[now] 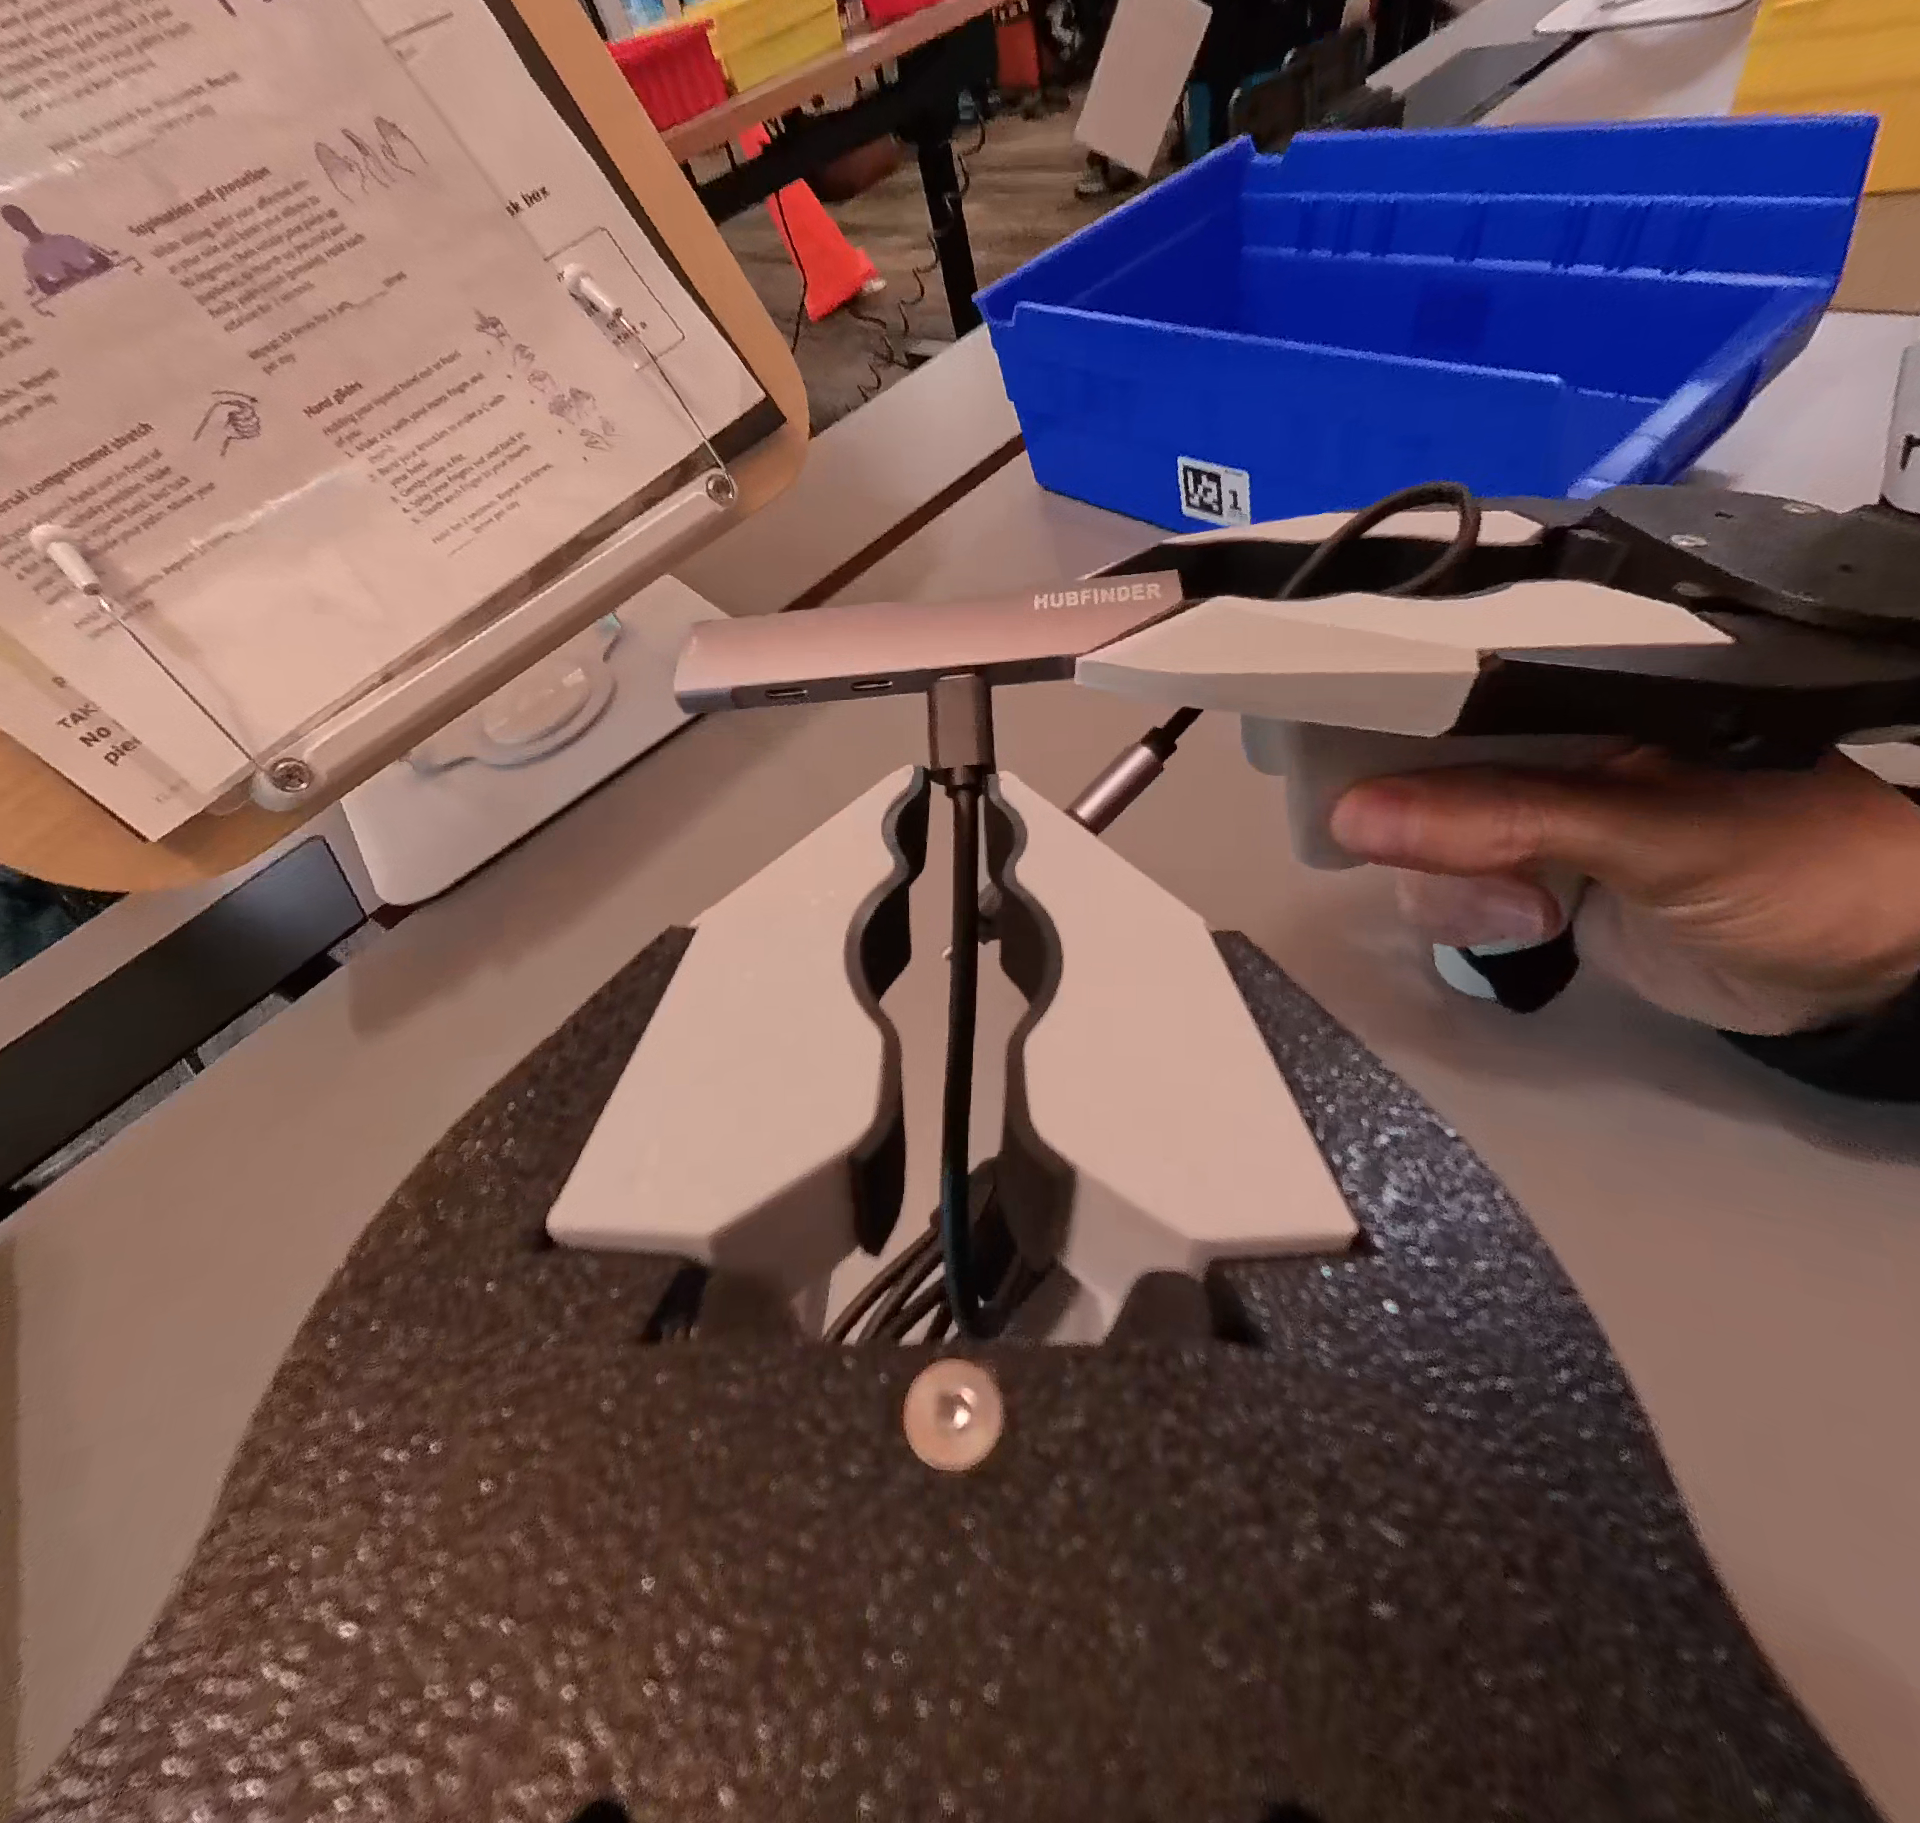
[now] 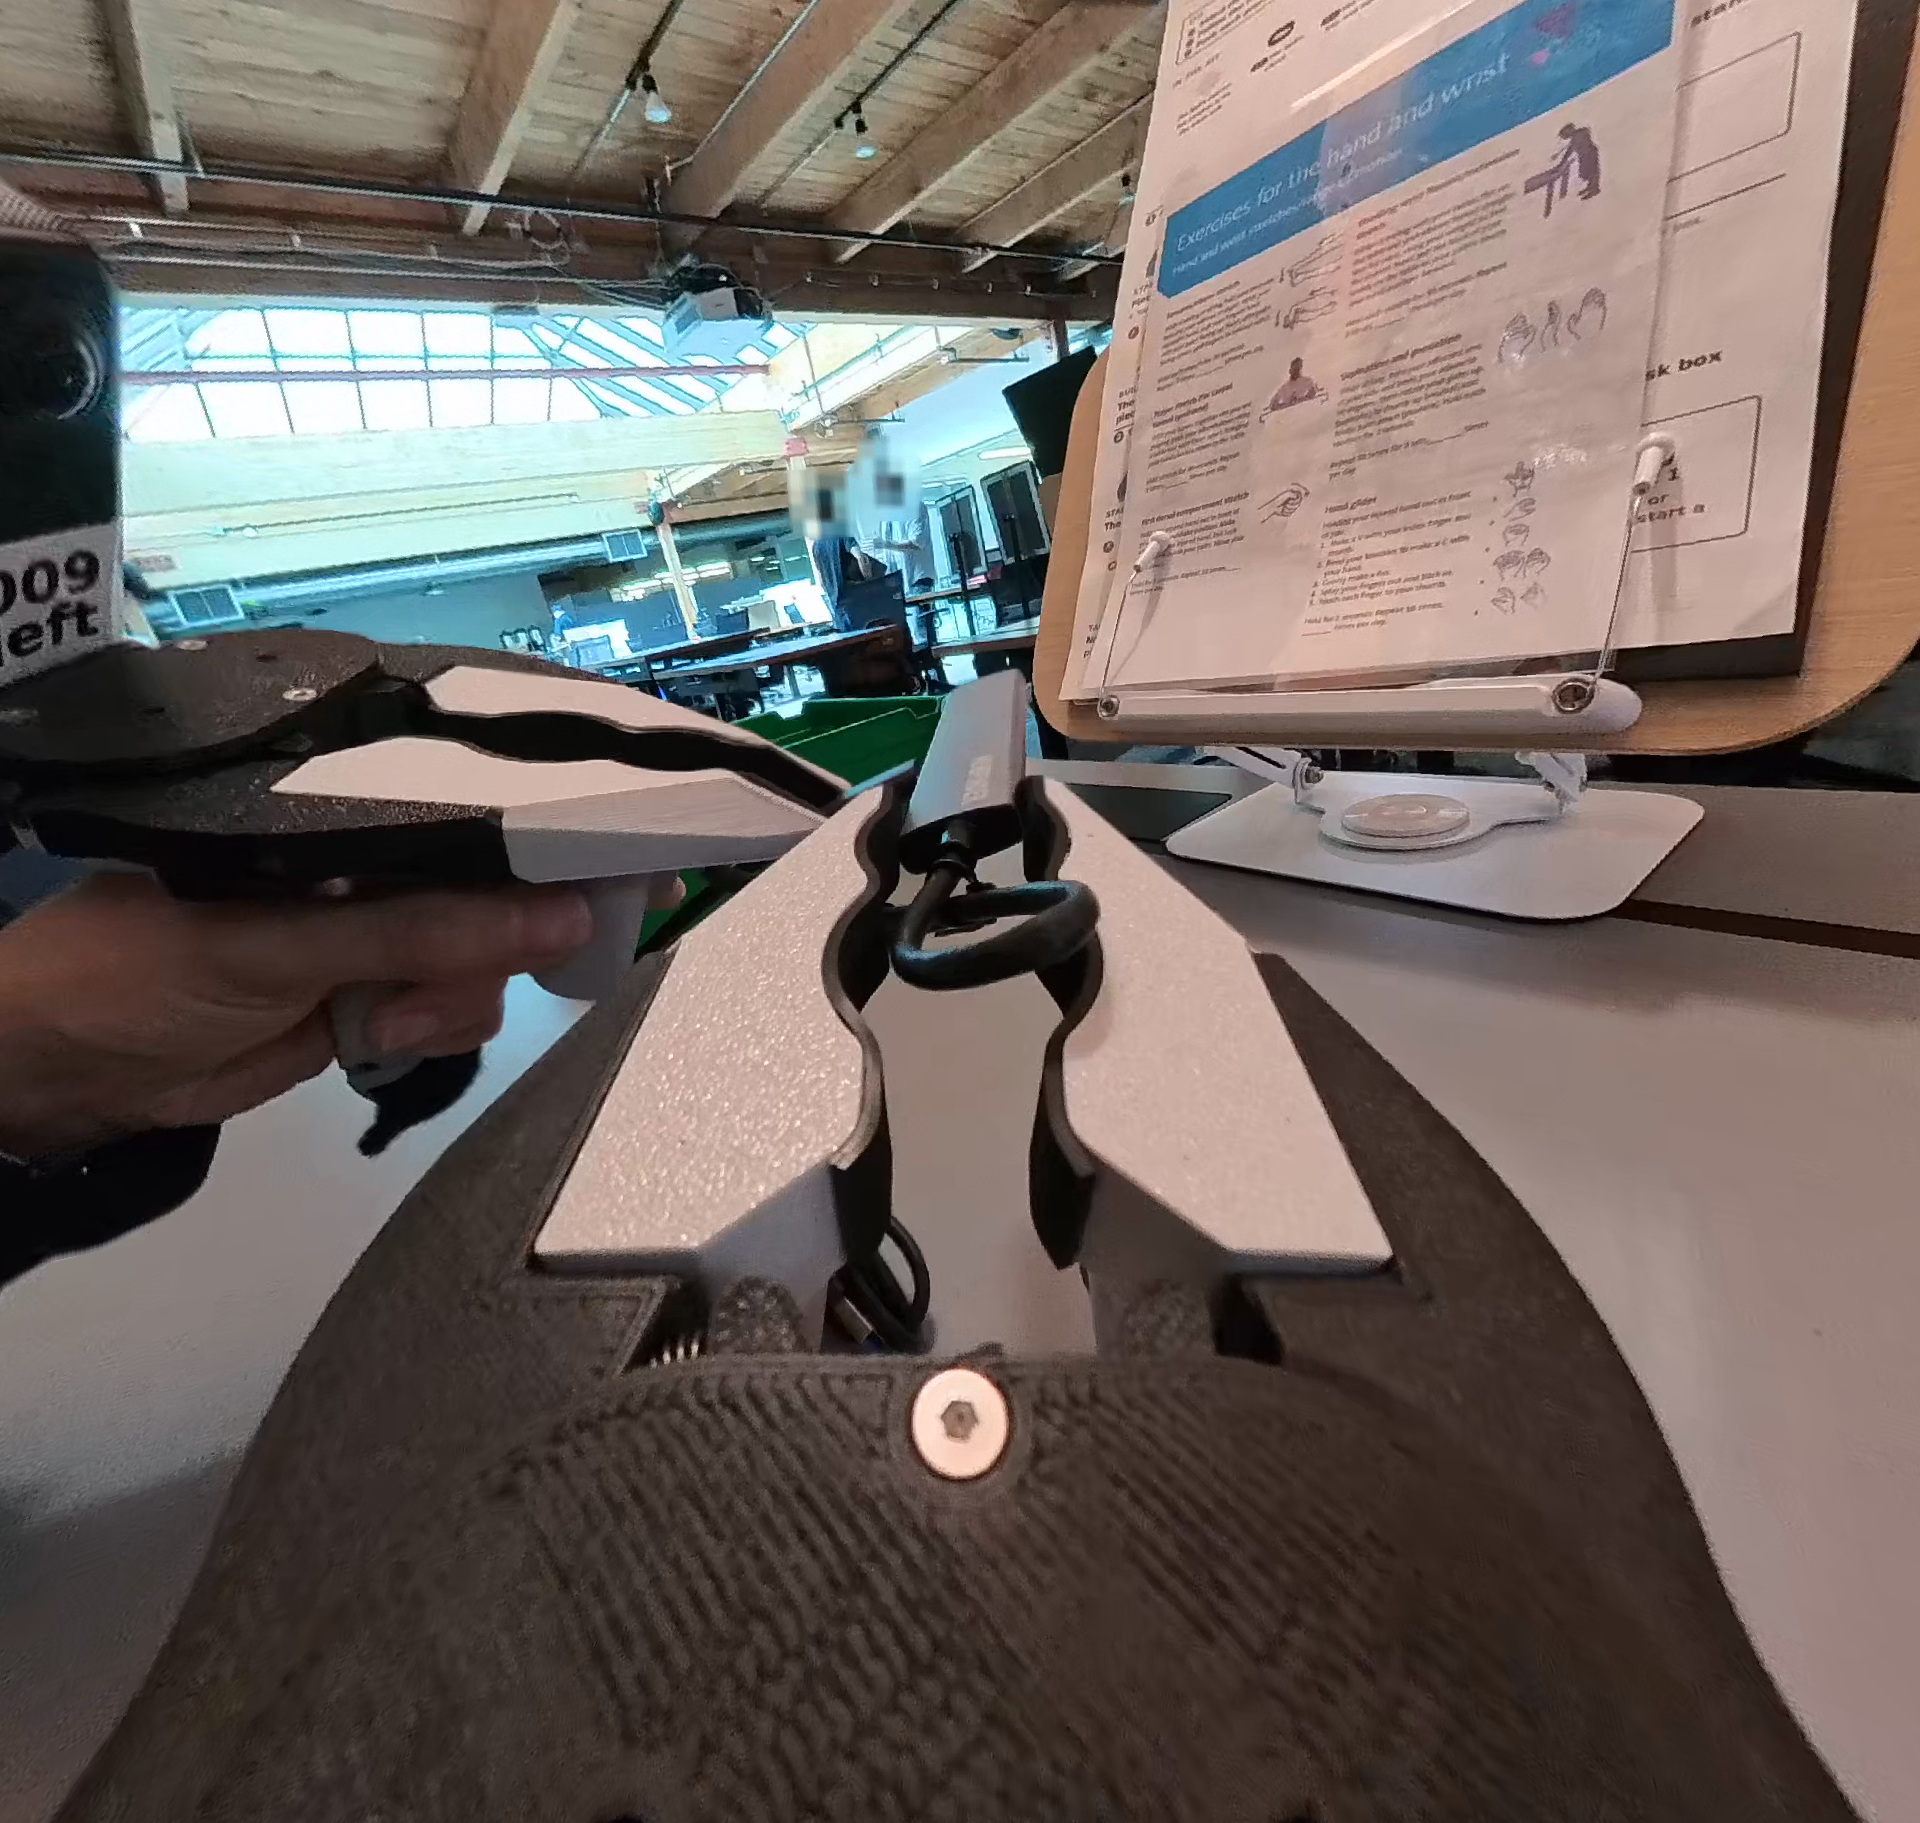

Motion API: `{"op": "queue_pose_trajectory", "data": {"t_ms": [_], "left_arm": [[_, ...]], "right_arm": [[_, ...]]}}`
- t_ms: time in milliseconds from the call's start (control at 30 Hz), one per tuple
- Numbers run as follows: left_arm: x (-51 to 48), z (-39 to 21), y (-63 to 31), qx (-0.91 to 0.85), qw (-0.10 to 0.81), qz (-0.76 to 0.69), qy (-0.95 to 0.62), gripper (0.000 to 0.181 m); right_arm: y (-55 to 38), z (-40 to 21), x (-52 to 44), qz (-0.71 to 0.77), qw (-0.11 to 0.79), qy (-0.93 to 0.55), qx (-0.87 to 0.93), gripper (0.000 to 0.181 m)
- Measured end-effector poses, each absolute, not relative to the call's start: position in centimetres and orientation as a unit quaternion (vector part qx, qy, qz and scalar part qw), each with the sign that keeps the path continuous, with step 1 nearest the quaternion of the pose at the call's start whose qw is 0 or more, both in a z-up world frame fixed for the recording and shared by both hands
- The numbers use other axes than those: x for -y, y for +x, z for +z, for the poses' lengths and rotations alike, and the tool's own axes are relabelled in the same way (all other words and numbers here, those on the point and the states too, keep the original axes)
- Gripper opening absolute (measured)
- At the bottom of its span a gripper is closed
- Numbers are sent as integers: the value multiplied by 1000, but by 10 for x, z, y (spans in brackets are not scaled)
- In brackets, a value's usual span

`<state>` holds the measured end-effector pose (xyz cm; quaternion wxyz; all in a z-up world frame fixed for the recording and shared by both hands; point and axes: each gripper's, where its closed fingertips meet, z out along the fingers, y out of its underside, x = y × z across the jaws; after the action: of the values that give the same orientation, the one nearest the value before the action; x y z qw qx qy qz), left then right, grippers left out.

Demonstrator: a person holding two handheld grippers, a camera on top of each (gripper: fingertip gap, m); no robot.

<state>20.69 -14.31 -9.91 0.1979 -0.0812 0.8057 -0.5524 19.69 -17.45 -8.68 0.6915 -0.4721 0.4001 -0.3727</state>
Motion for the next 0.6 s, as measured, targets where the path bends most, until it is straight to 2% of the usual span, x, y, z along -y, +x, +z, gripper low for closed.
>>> {"op": "queue_pose_trajectory", "data": {"t_ms": [300, 600], "left_arm": [[143, -86, 209, -777, 262, -570, -54, 5], [143, -85, 210, -810, 253, -527, -34, 5]], "right_arm": [[198, -92, 172, -381, 678, -485, -399, 23], [197, -89, 173, -426, 646, -502, -386, 23]]}}
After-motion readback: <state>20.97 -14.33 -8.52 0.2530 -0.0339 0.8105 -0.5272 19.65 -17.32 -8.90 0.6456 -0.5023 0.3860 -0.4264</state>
